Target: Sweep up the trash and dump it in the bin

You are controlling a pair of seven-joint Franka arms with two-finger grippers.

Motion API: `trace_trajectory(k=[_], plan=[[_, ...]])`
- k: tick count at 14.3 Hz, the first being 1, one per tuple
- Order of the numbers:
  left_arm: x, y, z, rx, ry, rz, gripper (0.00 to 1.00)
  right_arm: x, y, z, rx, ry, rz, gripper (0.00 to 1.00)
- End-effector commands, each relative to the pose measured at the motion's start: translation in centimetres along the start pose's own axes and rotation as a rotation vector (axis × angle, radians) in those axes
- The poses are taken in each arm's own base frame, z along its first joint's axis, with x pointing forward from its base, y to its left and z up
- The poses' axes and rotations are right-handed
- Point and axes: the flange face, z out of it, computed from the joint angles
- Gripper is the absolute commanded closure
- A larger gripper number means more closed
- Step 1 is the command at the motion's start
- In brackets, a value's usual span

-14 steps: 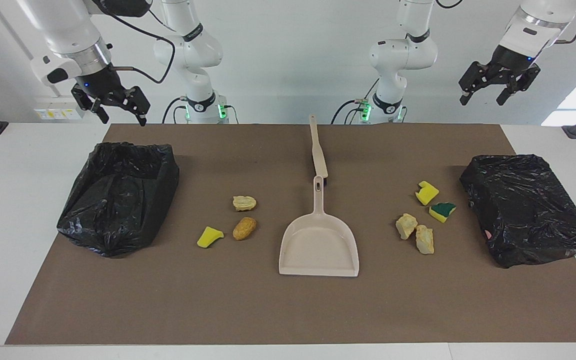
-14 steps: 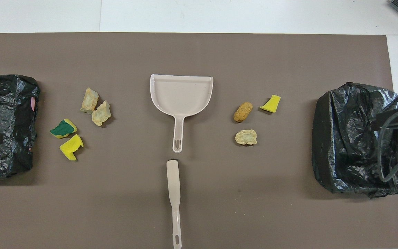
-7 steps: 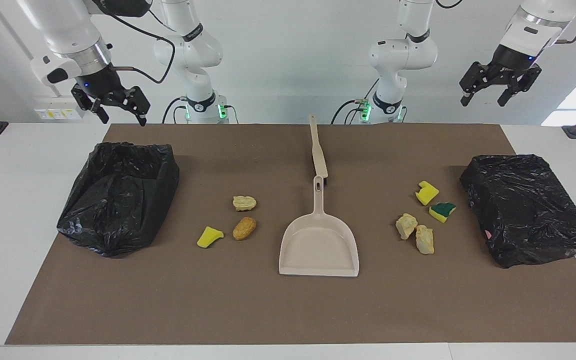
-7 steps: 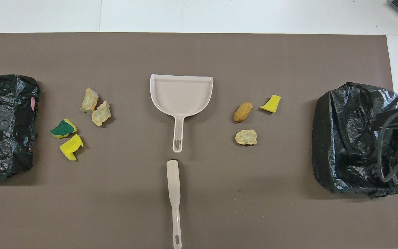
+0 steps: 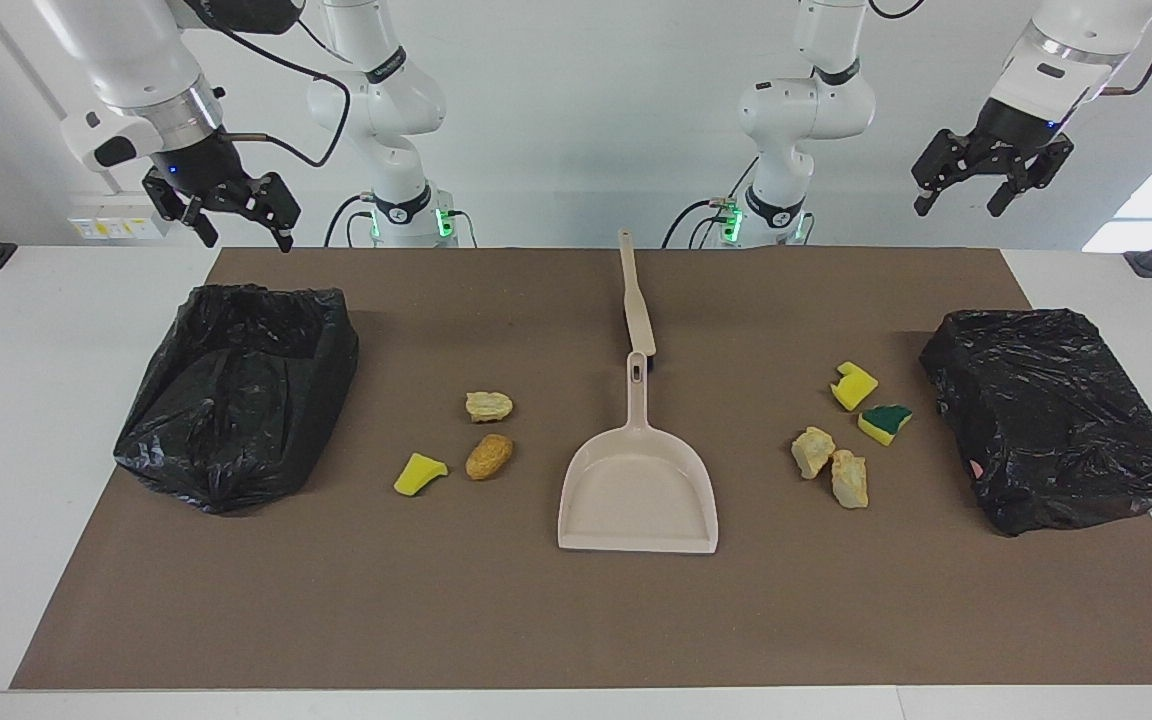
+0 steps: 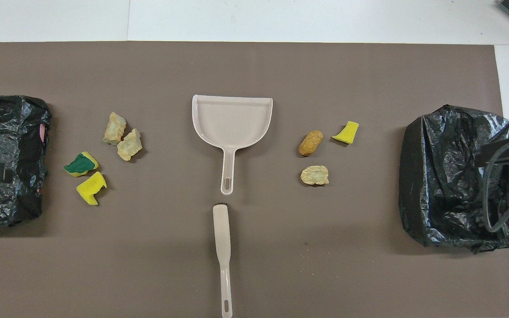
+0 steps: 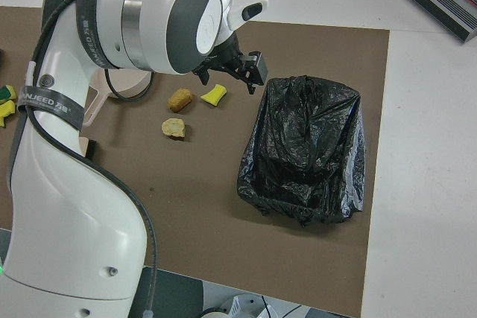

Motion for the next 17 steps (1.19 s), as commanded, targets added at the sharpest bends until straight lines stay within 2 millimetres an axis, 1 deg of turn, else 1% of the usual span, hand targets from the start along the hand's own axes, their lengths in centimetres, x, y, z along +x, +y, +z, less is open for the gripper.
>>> trace_trajectory(k=[1, 2, 4, 6, 8, 9, 10, 12, 15, 16, 17], plan=[[-0.8, 3.3, 2.5, -0.013, 0.025, 0.058, 0.0, -0.2, -0.1, -0.1, 0.017, 0.01, 0.02, 0.0], [-1.0, 4.8, 3.2, -0.013, 0.006, 0.079, 0.0, -0.2, -0.1, -0.1, 0.017, 0.01, 0.02, 0.0], [-2.0, 7.8, 4.4, -0.011, -0.019, 0.052, 0.0, -0.2, 0.0, -0.1, 0.017, 0.01, 0.021, 0.0], [-3.0, 10.9, 6.3, -0.003, -0.061, 0.075, 0.0, -0.2, 0.0, -0.1, 0.017, 0.01, 0.021, 0.0], [-4.4, 14.6, 9.5, 0.012, -0.109, 0.104, 0.0, -0.2, -0.1, -0.1, 0.017, 0.01, 0.02, 0.0], [-5.3, 16.2, 11.0, 0.016, -0.116, 0.127, 0.0, -0.2, -0.1, -0.1, 0.017, 0.01, 0.02, 0.0], [-6.2, 17.2, 12.2, 0.017, -0.109, 0.126, 0.0, -0.2, -0.1, -0.1, 0.017, 0.01, 0.02, 0.0], [-8.7, 19.7, 14.2, 0.014, -0.086, 0.134, 0.0, -0.2, 0.0, -0.1, 0.017, 0.01, 0.021, 0.0], [-11.4, 22.9, 17.6, 0.015, -0.076, 0.132, 0.0, -0.2, -0.1, -0.1, 0.017, 0.01, 0.02, 0.0], [-12.7, 24.8, 19.4, 0.019, -0.079, 0.126, 0.0, -0.2, -0.1, -0.1, 0.017, 0.01, 0.02, 0.0], [-14.0, 26.0, 21.2, 0.018, -0.071, 0.115, 0.0, -0.2, 0.0, -0.1, 0.017, 0.01, 0.021, 0.0]])
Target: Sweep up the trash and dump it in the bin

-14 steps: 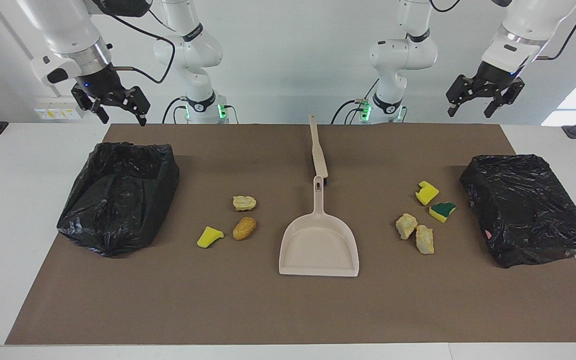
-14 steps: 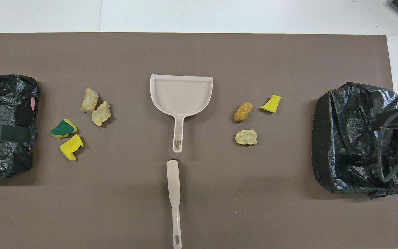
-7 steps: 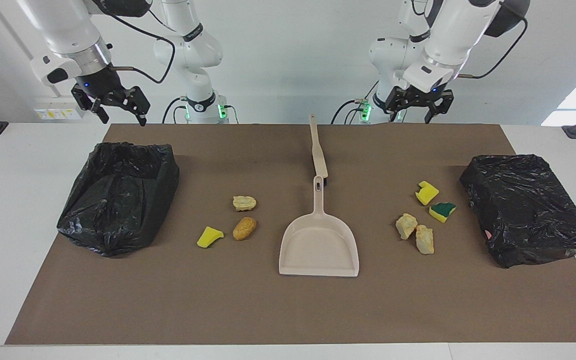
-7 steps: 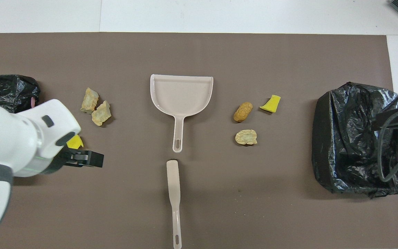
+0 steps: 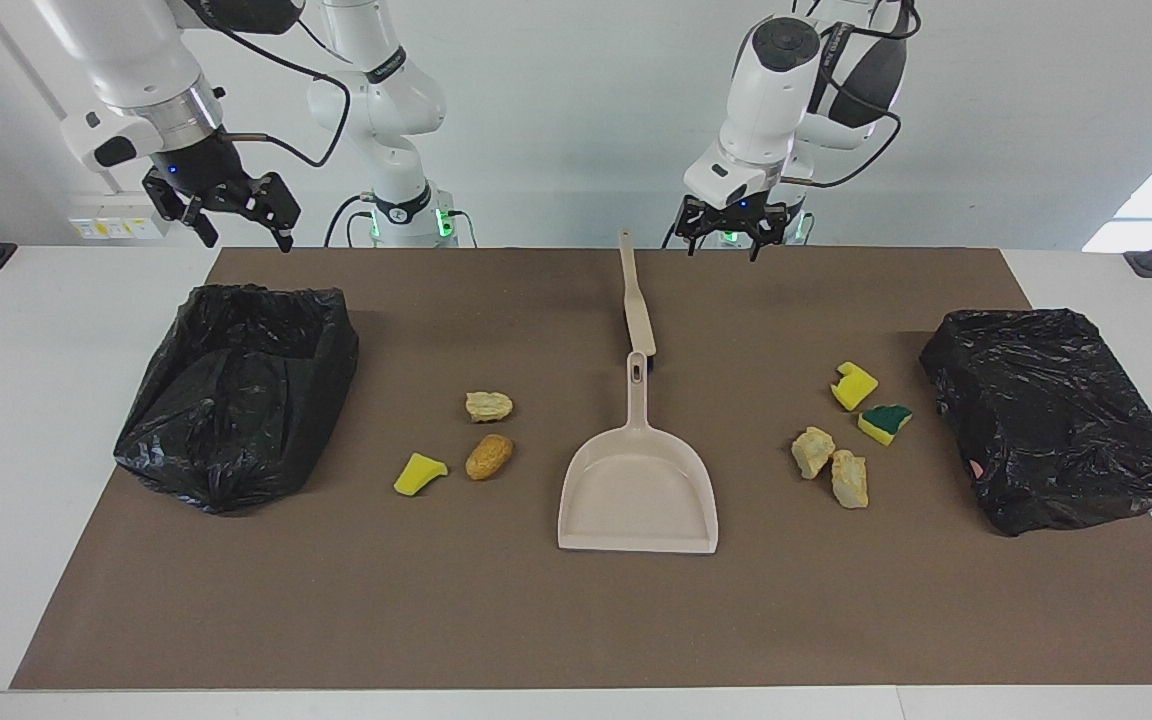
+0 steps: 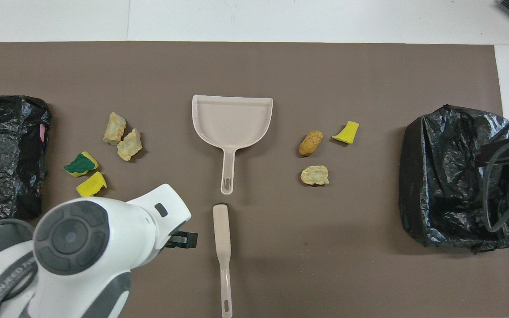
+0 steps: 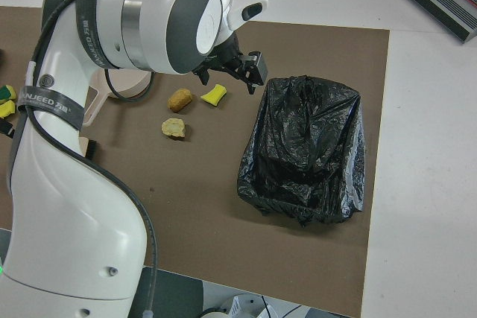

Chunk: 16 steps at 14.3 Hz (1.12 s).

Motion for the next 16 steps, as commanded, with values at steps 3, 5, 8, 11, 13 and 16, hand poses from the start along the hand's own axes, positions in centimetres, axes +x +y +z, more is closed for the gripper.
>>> trace_trajectory(k=[3, 5, 8, 11, 13, 16], plan=[[-4.8, 6.3, 9.0, 0.028, -0.035, -0.042, 0.0, -0.2, -0.1, -0.1, 0.017, 0.01, 0.02, 0.0], [-6.2, 7.4, 12.1, 0.025, -0.021, -0.048, 0.0, -0.2, 0.0, -0.1, 0.017, 0.01, 0.021, 0.0], [-7.5, 9.6, 14.7, 0.018, -0.005, -0.047, 0.0, -0.2, -0.1, -0.1, 0.017, 0.01, 0.02, 0.0], [-8.2, 10.5, 15.3, 0.009, 0.005, -0.036, 0.0, -0.2, -0.1, -0.1, 0.017, 0.01, 0.02, 0.0], [-8.9, 10.6, 16.0, 0.022, -0.007, -0.025, 0.0, -0.2, -0.1, -0.1, 0.017, 0.01, 0.02, 0.0], [-9.0, 10.4, 16.0, 0.026, -0.014, -0.024, 0.0, -0.2, -0.1, -0.1, 0.017, 0.01, 0.02, 0.0]])
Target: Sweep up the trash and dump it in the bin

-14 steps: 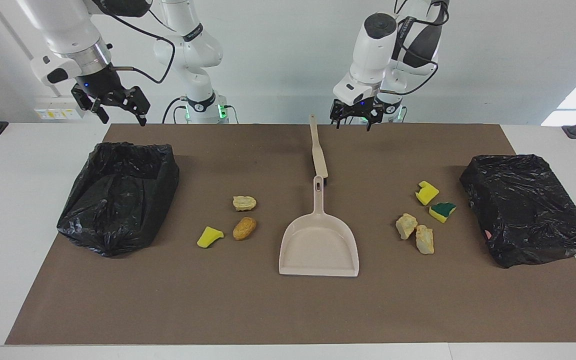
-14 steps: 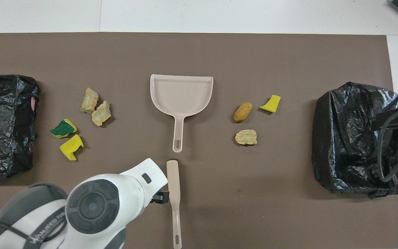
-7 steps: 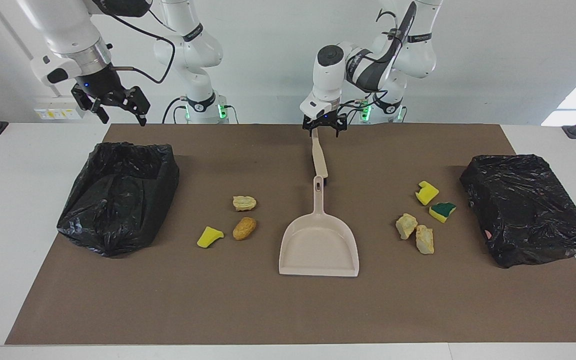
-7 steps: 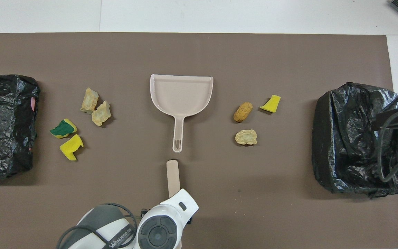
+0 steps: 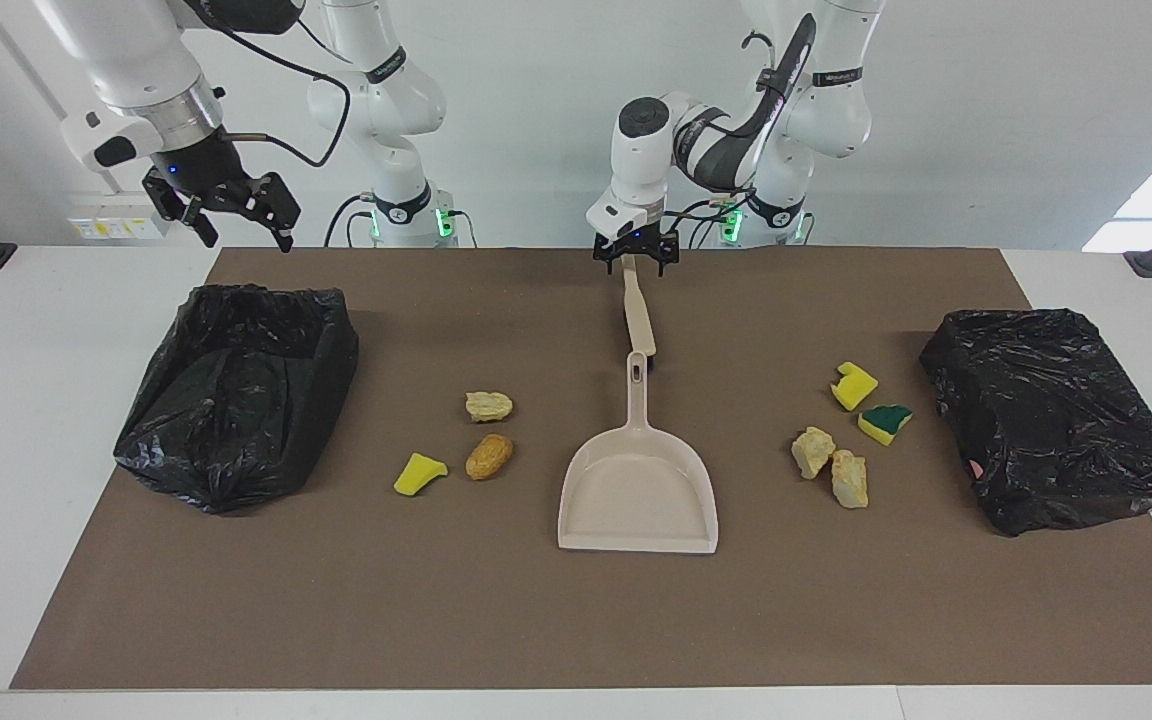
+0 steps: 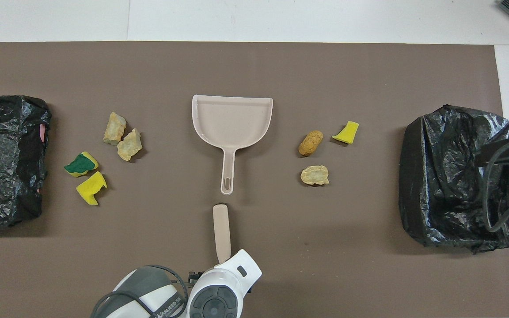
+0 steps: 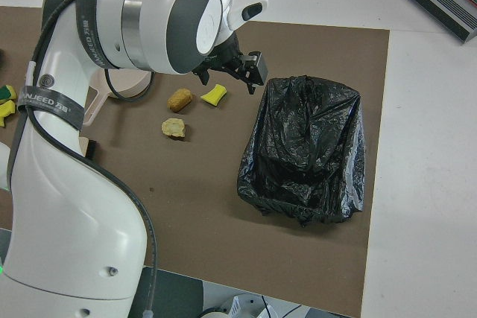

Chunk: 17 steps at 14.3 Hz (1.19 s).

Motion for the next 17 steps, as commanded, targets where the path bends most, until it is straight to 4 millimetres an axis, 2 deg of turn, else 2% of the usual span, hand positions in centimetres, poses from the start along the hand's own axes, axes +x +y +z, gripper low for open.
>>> trace_trajectory(k=[1, 3, 4, 5, 7, 8, 11, 15, 17], plan=[[-0.7, -0.3, 0.4, -0.017, -0.006, -0.012, 0.14, -0.2, -0.1, -0.1, 0.017, 0.01, 0.02, 0.0], [-0.9, -0.3, 0.5, -0.032, -0.032, -0.028, 0.89, -0.2, 0.0, -0.1, -0.003, 0.011, 0.018, 0.0], [-0.8, -0.2, 0.4, -0.035, -0.035, -0.027, 1.0, -0.3, 0.2, -0.4, -0.003, 0.014, 0.013, 0.0], [-0.8, -0.2, 0.4, -0.032, -0.038, -0.023, 1.0, -0.9, 0.4, -0.4, -0.003, 0.01, 0.001, 0.0], [-0.6, -0.3, 0.1, -0.027, -0.046, -0.024, 1.0, -0.4, -0.1, -0.1, -0.003, 0.011, -0.005, 0.0], [-0.3, -0.5, -0.2, -0.027, -0.049, -0.027, 1.0, -0.2, -1.1, 0.2, -0.011, -0.002, -0.026, 0.0], [0.7, -1.1, -2.0, -0.012, -0.077, -0.048, 1.0, 2.1, -4.9, 1.6, -0.023, -0.039, -0.091, 0.0], [3.0, -4.7, -6.0, 0.004, -0.132, -0.104, 1.0, 4.4, -10.2, 4.4, -0.01, -0.033, -0.11, 0.0], [3.6, -7.6, -8.4, -0.005, -0.144, -0.132, 1.0, 5.1, -13.1, 5.7, 0.002, -0.007, -0.1, 0.0]])
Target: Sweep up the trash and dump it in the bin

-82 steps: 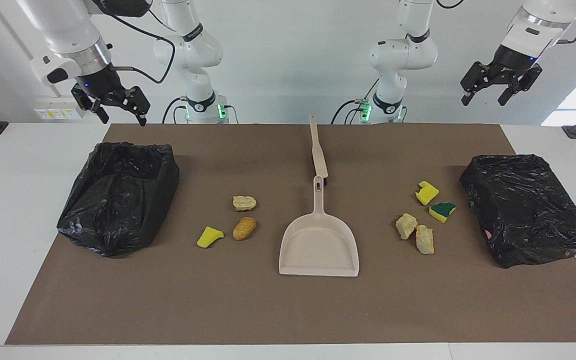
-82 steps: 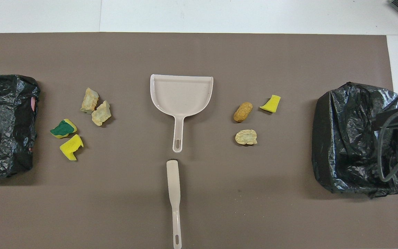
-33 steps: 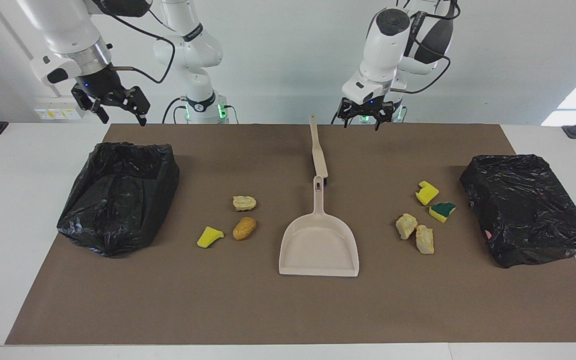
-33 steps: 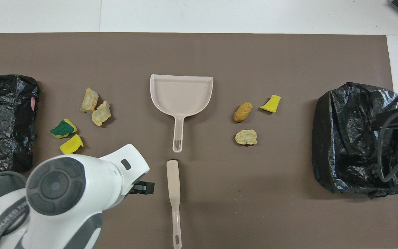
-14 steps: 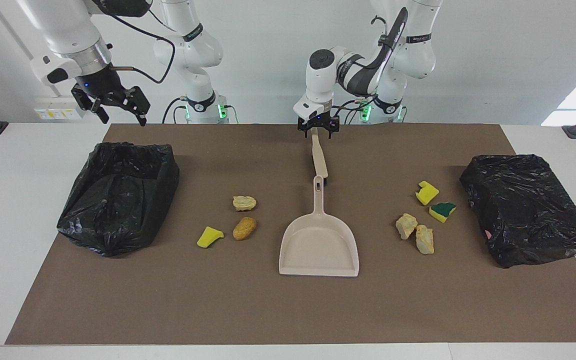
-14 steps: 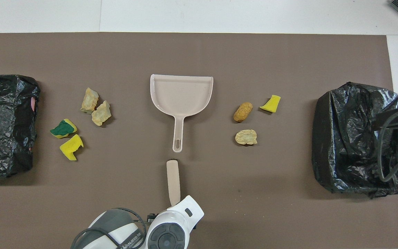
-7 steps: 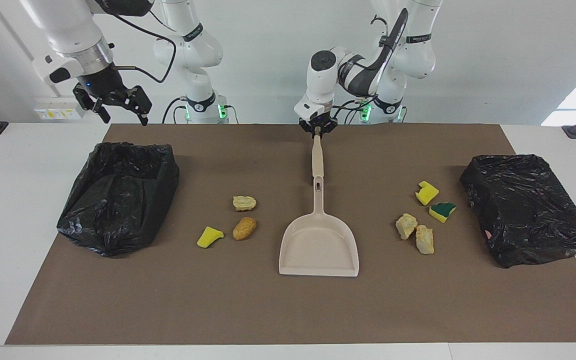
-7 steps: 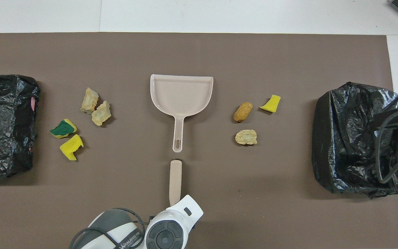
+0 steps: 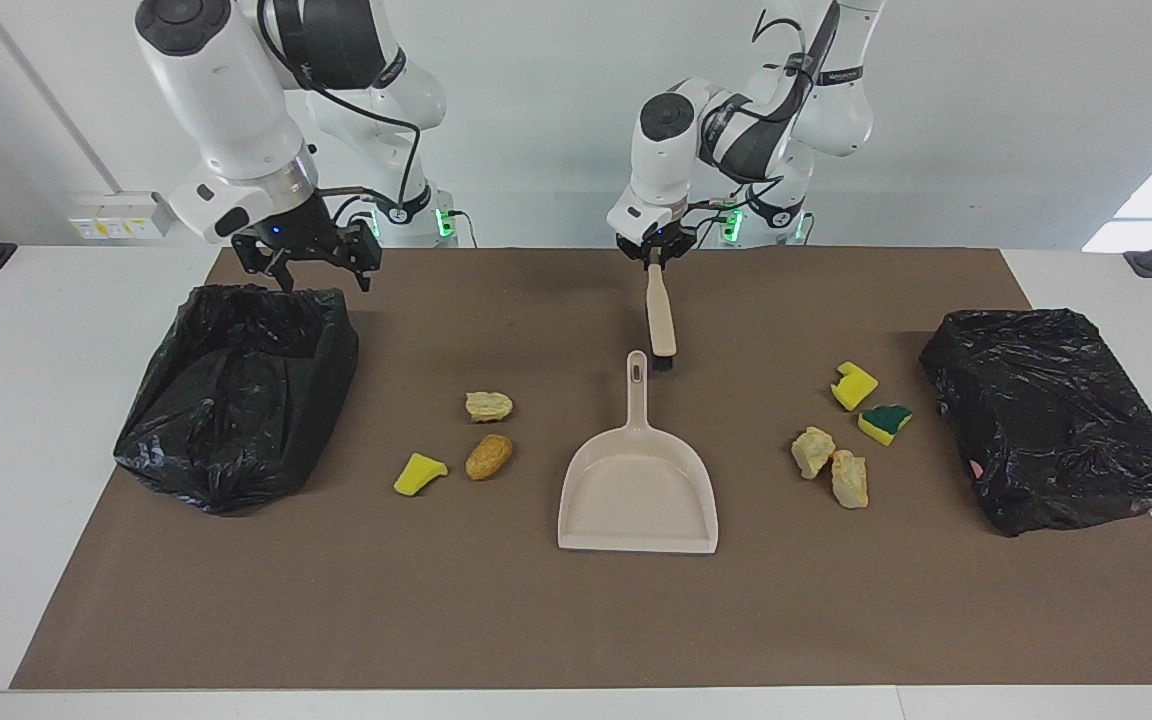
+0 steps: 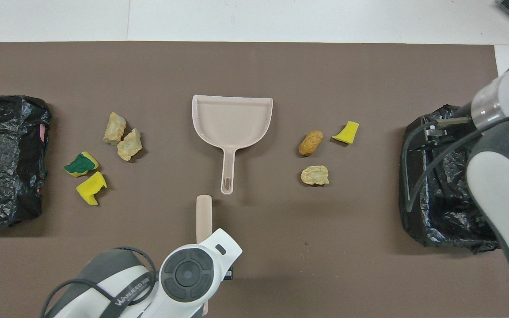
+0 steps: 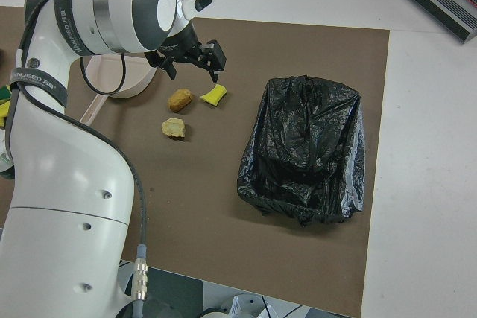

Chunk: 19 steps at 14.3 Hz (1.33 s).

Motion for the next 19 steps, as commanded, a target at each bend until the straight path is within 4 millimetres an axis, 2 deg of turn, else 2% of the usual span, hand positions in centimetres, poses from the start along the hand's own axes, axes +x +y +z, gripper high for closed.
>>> trace_trajectory(k=[1, 3, 5, 6, 7, 9, 11, 14, 17, 18, 19], plan=[[0.5, -4.6, -4.4, -0.043, -0.009, -0.025, 1.0, 1.9, -3.4, 1.0, 0.022, 0.049, 0.015, 0.0], [2.1, -8.7, -6.8, -0.054, -0.022, -0.03, 1.0, 2.8, -6.8, 3.1, 0.04, 0.055, 0.013, 0.0], [4.3, -12.1, -8.8, -0.04, -0.026, -0.033, 1.0, 3.5, -11.3, 5.6, 0.044, 0.067, 0.044, 0.0], [5.6, -14.0, -9.2, -0.021, -0.014, -0.029, 1.0, 3.5, -13.6, 6.6, 0.049, 0.077, 0.043, 0.0], [6.5, -15.4, -9.1, -0.013, -0.006, -0.021, 1.0, 3.7, -15.3, 7.8, 0.054, 0.094, 0.041, 0.0], [8.5, -20.4, -8.7, -0.02, -0.013, -0.025, 1.0, 3.4, -18.8, 9.5, 0.063, 0.105, 0.067, 0.0], [9.8, -24.1, -8.4, -0.036, -0.002, -0.024, 1.0, 2.0, -24.3, 10.8, 0.081, 0.12, 0.121, 0.0], [12.1, -29.1, -7.2, -0.026, 0.029, -0.029, 1.0, 1.5, -28.0, 13.3, 0.09, 0.139, 0.13, 0.0], [13.3, -34.4, -6.1, -0.007, 0.057, -0.025, 1.0, -0.1, -33.8, 17.0, 0.101, 0.17, 0.127, 0.0], [13.6, -35.2, -5.7, -0.009, 0.064, -0.023, 1.0, -0.2, -34.9, 18.2, 0.093, 0.187, 0.127, 0.0], [14.7, -35.3, -3.8, -0.013, 0.039, -0.028, 1.0, -0.3, -35.4, 19.6, 0.074, 0.199, 0.116, 0.0]])
